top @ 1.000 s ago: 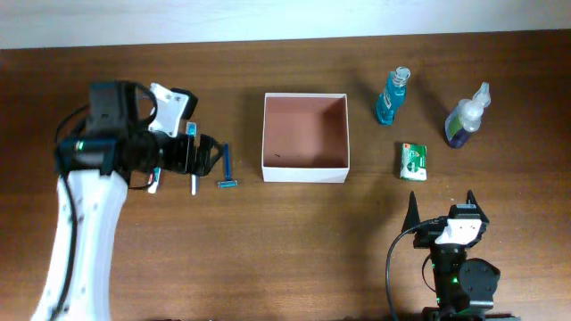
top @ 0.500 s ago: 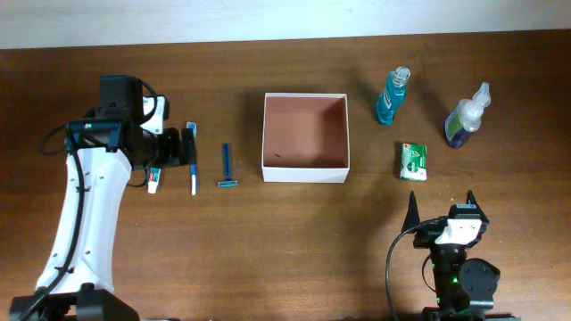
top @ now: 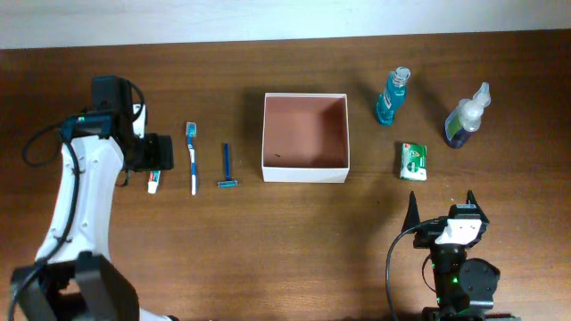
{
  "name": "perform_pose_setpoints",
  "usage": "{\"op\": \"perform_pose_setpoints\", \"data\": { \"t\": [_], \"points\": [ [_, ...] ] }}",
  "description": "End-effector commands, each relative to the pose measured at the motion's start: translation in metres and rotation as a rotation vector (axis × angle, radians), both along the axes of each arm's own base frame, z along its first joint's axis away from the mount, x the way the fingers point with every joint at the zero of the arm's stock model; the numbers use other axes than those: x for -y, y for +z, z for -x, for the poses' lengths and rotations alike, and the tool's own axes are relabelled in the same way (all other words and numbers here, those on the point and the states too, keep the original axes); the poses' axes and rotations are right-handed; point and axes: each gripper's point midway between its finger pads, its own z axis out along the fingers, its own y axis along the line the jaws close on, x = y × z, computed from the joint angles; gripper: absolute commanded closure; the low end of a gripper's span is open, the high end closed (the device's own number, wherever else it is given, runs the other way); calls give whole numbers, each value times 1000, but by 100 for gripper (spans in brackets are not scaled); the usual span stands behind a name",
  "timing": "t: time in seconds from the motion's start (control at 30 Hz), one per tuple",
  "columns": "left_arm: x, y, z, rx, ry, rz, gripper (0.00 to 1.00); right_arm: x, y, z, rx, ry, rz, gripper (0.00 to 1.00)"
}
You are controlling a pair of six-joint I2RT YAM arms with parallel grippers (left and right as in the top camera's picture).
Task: Pack container
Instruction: 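Move the left gripper over the teal toothpaste tube, then lower the left gripper and close it on the toothpaste tube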
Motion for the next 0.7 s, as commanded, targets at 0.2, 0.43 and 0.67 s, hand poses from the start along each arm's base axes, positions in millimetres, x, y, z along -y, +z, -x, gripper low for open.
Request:
{"op": "perform_pose_setpoints", "data": {
  "t": [0.2, 0.43, 0.67],
  "points": [
    [-16, -39, -12, -72, -102, 68, 1, -4, -1, 0, 0, 19, 5, 2],
    [-18, -56, -19, -87, -100, 71, 1, -4, -1, 0, 0, 19, 5, 2],
    [-24, -67, -47, -12, -115, 48, 1, -4, -1, 0, 0, 19, 5, 2]
  ]
}}
